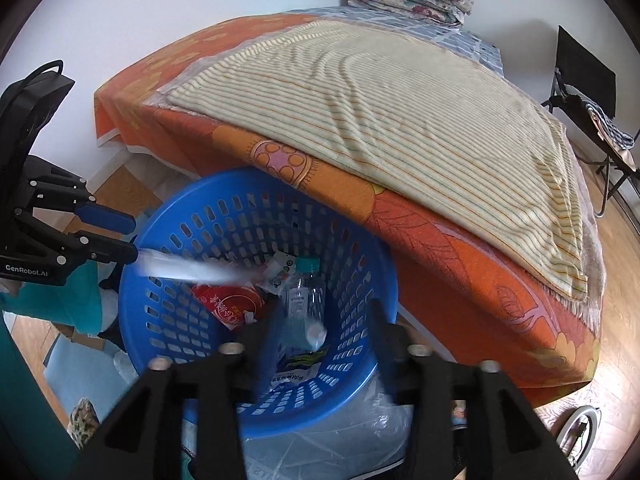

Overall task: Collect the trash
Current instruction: 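Open both tools to drop the wrapper and tube into the basket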

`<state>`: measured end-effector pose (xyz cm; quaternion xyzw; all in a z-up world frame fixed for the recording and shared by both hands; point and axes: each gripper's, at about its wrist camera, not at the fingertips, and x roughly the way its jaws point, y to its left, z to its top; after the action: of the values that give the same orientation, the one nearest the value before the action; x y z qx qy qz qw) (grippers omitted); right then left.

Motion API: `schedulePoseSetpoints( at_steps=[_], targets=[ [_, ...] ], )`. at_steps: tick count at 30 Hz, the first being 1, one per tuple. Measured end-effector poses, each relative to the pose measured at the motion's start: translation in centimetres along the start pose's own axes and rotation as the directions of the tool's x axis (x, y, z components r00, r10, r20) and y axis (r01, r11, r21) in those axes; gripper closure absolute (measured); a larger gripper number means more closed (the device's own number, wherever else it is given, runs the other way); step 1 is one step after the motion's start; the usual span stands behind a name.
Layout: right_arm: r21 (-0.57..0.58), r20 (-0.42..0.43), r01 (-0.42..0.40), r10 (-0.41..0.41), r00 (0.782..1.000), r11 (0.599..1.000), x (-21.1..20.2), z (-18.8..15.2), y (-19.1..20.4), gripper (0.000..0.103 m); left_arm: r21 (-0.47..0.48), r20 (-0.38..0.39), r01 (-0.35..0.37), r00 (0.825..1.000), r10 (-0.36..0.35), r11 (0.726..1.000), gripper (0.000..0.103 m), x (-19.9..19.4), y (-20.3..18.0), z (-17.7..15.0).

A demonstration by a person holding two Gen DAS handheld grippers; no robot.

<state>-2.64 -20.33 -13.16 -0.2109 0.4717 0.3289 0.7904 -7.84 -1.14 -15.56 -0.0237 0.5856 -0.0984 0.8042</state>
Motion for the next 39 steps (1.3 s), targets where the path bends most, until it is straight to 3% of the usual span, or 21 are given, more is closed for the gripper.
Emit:
schedulePoseSetpoints(
  at_steps=[8,10,12,13,16,18,24,27,32,36,39],
  targets=[
    [-0.003,-0.005,0.016,-0.016,1.0,1.0,0.0,0.1,0.2,0.033,-0.001,0.011,-0.004,1.0,0.004,1.0,0.073,-0.1,-0.5,0.6],
    [-0.004,-0.002,0.022,-0.022,1.0,1.0,-0.1,0.2,0.3,0.026,-0.001,0.019,-0.006,1.0,0.006,1.0,0.068,-0.3,-0.6,0.8],
    [0.0,0.003,0.02,-0.02,1.0,1.0,-0.2,0.2,0.3,0.022,-0.005,0.036,-0.01,0.999,0.01,1.0,0.053,-0.6,-0.5,1.0],
    [0.004,0.005,0.02,-0.02,1.0,1.0,-0.3,0.3,0.3,0.019,-0.009,0.047,-0.012,0.999,0.012,1.0,0.052,-0.8,-0.6,1.2],
    [0.016,0.01,0.014,-0.014,1.0,1.0,-0.6,0.4,0.2,0.017,-0.018,0.063,-0.016,0.998,0.017,1.0,0.05,-1.2,-0.6,1.6],
    [0.023,0.013,0.012,-0.013,1.0,1.0,-0.8,0.6,0.1,0.017,-0.028,0.077,-0.023,0.997,0.025,0.999,0.044,-1.4,-0.5,2.0],
    [0.055,0.04,0.001,-0.004,0.999,0.998,-1.9,1.3,-0.5,0.013,-0.046,0.141,-0.044,0.989,0.05,0.998,0.041,-2.9,-0.6,3.6],
    [0.074,0.059,-0.003,-0.001,0.998,0.997,-2.5,1.8,-0.9,0.012,-0.051,0.191,-0.063,0.979,0.072,0.997,0.033,-4.0,-0.9,4.5],
    [0.101,0.099,-0.001,-0.009,0.995,0.995,-3.8,2.9,-1.7,0.005,-0.061,0.261,-0.079,0.961,0.092,0.995,0.032,-5.8,-1.2,6.4],
    [0.128,0.125,-0.004,-0.012,0.992,0.992,-4.7,4.0,-2.5,0.003,-0.087,0.327,-0.086,0.938,0.11,0.992,0.02,-7.5,-1.2,8.1],
    [0.157,0.14,-0.01,-0.012,0.99,0.988,-5.4,5.2,-3.5,0.001,-0.104,0.38,-0.092,0.917,0.125,0.99,0.019,-9.0,-1.2,9.5]
  ],
)
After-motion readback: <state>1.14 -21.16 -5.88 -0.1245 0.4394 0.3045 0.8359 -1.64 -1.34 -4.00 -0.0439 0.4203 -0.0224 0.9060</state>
